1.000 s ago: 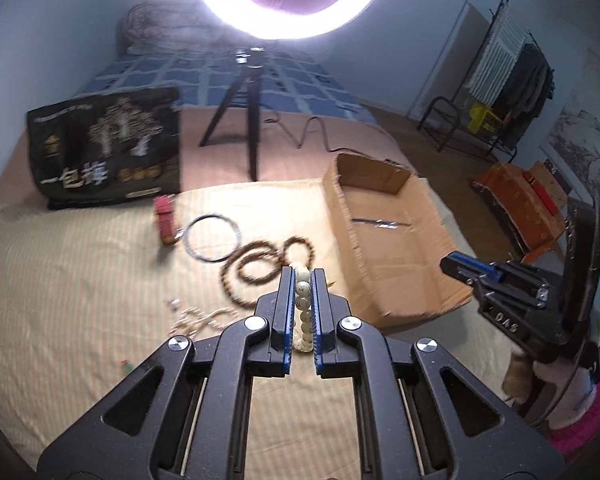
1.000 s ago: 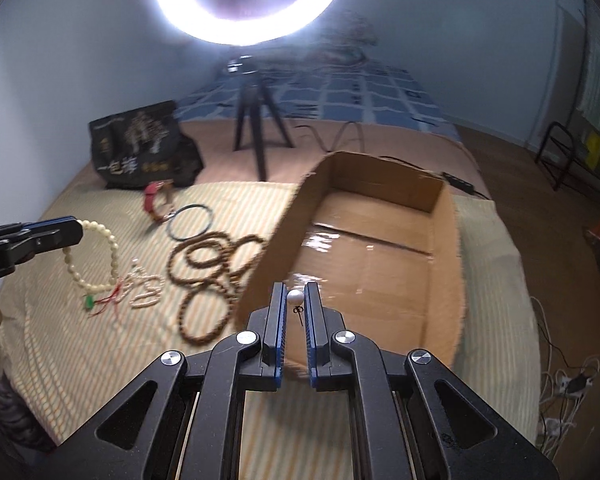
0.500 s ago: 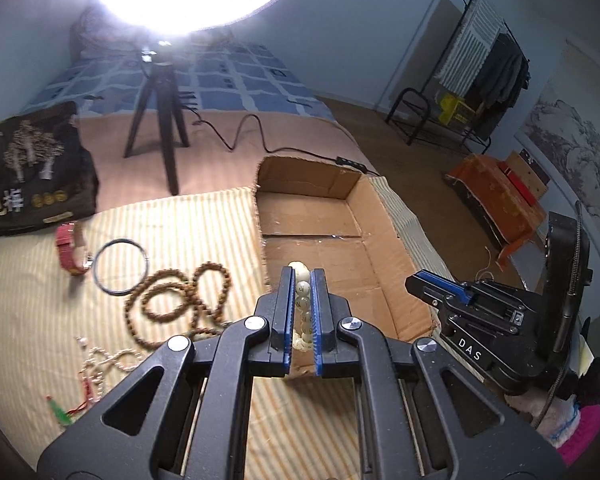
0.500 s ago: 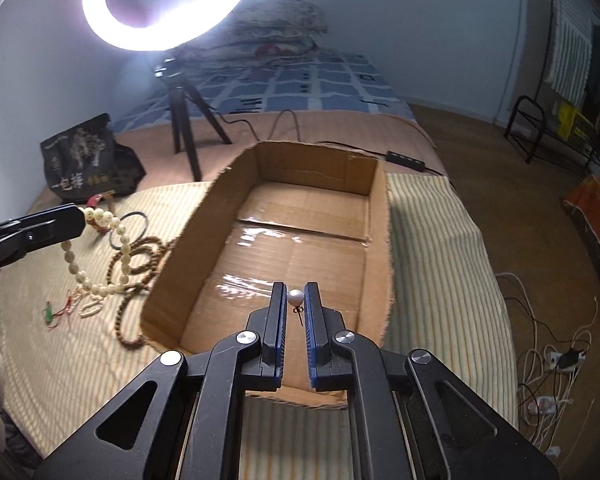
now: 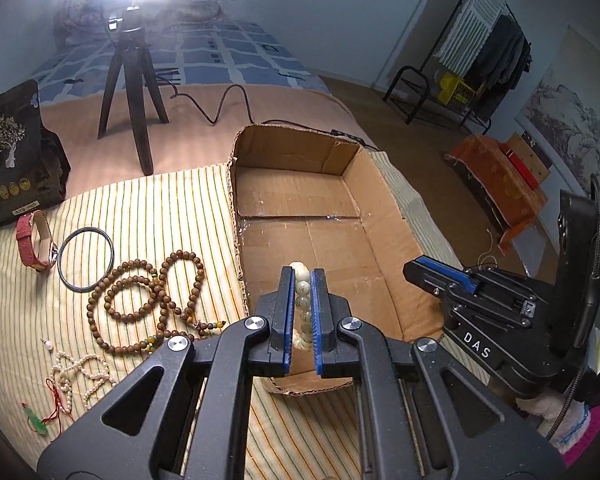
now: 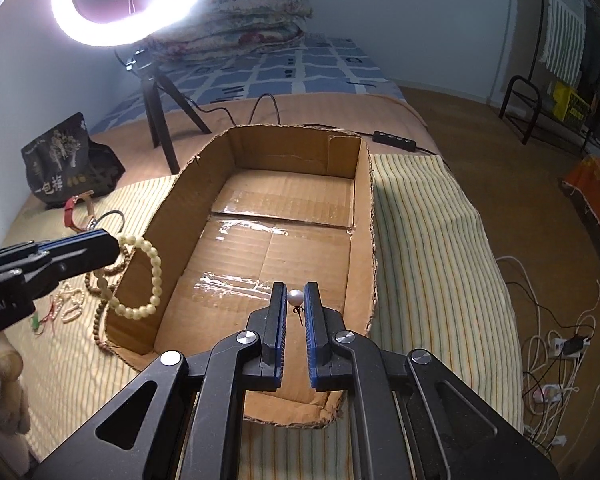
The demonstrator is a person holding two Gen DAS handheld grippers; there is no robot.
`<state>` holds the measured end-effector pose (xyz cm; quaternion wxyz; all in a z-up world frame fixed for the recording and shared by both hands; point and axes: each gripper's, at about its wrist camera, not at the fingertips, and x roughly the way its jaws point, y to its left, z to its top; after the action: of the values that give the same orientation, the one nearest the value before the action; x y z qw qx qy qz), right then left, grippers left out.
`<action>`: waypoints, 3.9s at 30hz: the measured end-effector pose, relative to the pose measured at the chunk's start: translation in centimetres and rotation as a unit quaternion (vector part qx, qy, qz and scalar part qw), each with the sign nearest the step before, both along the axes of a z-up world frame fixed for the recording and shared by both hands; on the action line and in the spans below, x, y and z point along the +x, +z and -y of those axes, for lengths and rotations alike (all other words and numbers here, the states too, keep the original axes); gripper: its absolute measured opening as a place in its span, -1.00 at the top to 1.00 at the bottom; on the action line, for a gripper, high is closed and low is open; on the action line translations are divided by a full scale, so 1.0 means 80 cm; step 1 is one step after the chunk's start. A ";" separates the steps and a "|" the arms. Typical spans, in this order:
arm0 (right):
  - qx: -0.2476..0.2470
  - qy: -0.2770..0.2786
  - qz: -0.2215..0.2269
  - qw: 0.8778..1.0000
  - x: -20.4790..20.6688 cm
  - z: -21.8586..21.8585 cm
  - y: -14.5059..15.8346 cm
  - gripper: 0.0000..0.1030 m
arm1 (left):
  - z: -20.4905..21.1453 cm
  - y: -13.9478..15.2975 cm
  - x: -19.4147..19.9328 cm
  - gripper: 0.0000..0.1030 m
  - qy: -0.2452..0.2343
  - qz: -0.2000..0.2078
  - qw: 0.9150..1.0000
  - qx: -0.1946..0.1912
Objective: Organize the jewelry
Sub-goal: 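Open the left gripper dropping the bracelet while the right gripper releases the pearl into the box, then move both open grippers back toward the remaining jewelry on the cloth, then grasp the green jade pendant with the left gripper while the right gripper grasps the pearl necklace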
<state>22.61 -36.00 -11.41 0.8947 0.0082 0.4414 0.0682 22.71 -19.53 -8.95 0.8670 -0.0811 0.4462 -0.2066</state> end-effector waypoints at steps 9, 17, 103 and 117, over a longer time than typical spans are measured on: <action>-0.011 -0.014 0.012 1.000 -0.003 0.001 0.005 0.11 | -0.007 0.005 -0.002 0.56 0.011 0.007 1.000 0.011; -0.007 -0.017 0.020 1.000 -0.006 -0.003 0.014 0.11 | -0.017 0.013 -0.012 0.53 0.011 0.015 1.000 0.023; -0.021 0.238 -0.070 0.968 0.005 -0.338 -0.095 -0.24 | -0.288 -0.118 -0.072 0.14 0.056 -0.123 0.984 0.117; -0.042 0.269 -0.046 0.961 0.003 -0.363 -0.101 0.16 | -0.294 -0.124 -0.069 0.89 0.070 -0.112 0.980 0.146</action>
<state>22.83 -6.96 -19.51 0.8217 -0.1454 0.4703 0.2871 17.22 3.96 -18.85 0.8262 -0.0079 0.5592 -0.0673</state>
